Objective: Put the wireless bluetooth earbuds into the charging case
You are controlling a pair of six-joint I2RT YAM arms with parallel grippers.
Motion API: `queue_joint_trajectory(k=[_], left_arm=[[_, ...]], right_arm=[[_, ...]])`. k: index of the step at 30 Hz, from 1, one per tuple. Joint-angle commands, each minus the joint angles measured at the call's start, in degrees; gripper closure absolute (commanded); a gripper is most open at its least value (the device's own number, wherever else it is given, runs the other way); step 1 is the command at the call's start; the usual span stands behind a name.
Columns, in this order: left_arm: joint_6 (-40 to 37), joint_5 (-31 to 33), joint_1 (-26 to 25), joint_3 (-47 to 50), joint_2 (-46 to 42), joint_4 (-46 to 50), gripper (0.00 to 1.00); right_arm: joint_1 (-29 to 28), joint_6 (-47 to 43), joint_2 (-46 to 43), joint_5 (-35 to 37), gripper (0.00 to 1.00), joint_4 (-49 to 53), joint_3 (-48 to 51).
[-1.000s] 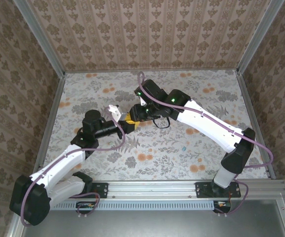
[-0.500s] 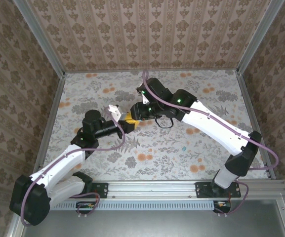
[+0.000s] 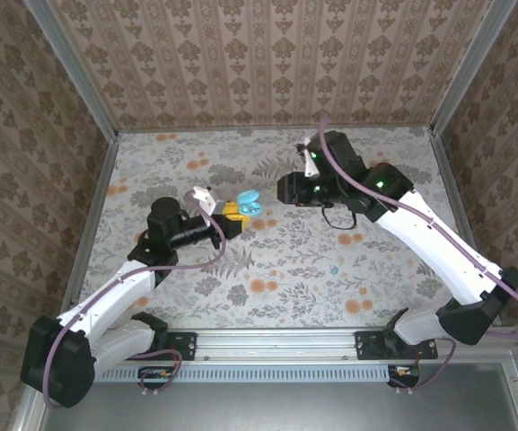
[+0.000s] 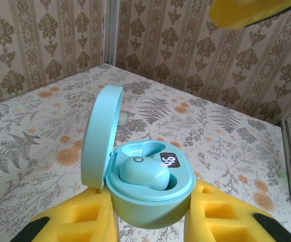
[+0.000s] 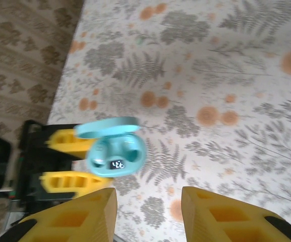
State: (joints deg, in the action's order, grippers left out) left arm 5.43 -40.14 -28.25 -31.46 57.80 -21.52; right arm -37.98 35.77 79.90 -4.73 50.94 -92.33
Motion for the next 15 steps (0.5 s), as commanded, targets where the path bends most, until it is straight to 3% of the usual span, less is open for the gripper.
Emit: queue_joint_trajectory(k=[1, 6, 15], left_arm=[[1.86, -2.23, 0.67, -1.23, -0.91, -1.91, 0.9], [1.89, -1.99, 0.7, -0.86, -1.62, -0.99, 0.9], [1.39, -1.89, 0.68, -0.92, -1.77, 0.07, 0.9]], right_arm=[[3.03, -1.08, -2.67, 2.14, 0.61, 6.5, 4.14], [6.86, 0.34, -4.99, 1.23, 0.61, 6.18, 16.99], [11.72, 7.94, -9.19, -5.19, 0.68, -8.84, 41.94]])
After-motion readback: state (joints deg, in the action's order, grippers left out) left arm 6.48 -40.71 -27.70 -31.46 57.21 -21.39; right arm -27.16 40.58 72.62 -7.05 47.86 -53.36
